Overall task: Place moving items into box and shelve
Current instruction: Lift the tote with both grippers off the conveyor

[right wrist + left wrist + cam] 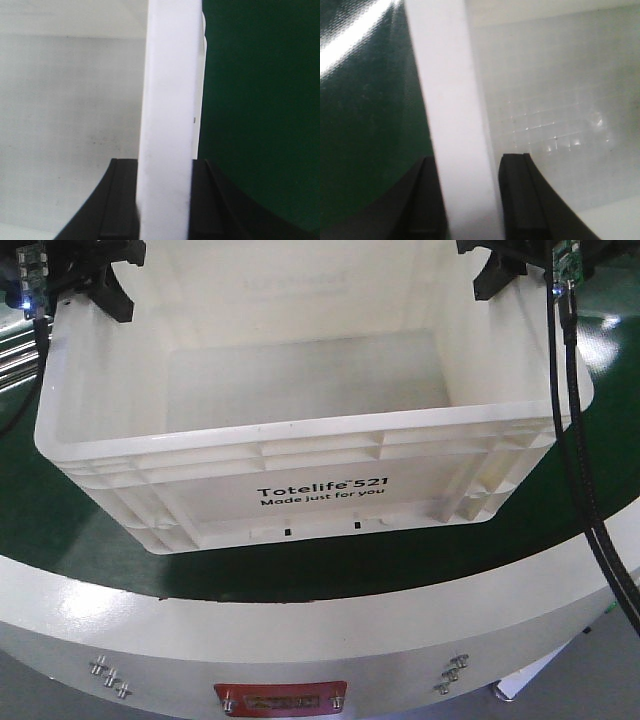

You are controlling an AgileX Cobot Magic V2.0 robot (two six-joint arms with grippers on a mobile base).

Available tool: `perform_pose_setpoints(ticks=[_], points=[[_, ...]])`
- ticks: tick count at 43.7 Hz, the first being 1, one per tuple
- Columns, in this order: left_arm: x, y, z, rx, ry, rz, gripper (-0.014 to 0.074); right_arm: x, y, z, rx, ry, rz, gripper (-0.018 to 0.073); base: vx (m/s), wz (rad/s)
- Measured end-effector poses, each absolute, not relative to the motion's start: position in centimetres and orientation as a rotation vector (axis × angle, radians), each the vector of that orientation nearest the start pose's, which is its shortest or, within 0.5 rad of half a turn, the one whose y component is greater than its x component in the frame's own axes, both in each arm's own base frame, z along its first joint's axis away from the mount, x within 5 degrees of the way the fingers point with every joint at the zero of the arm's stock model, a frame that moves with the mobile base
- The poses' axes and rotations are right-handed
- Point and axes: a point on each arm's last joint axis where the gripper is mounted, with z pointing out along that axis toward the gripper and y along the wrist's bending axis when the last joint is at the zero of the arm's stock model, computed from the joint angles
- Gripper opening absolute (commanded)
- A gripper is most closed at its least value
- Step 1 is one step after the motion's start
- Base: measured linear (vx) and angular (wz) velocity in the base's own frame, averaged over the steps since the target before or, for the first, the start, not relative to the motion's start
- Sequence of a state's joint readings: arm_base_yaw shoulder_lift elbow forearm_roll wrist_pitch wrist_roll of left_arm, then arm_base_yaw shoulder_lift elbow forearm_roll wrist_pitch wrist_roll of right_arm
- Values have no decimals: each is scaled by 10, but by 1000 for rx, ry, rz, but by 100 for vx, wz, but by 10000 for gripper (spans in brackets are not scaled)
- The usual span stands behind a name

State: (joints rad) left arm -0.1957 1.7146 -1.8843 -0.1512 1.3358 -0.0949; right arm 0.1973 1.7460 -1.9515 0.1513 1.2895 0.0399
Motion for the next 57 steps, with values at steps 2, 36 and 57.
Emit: perform_pose_setpoints(ticks=[2, 36, 57], points=[[349, -83, 403, 136, 2658, -303, -6, 360, 86, 412, -204, 2567, 293, -3, 0, 0], [349, -82, 403, 136, 2658, -298, -6, 360, 87, 412, -207, 2567, 293, -3, 0, 0], [349, -82, 403, 136, 2658, -295, -6, 360, 87, 412, -207, 2567, 293, -3, -1, 0]])
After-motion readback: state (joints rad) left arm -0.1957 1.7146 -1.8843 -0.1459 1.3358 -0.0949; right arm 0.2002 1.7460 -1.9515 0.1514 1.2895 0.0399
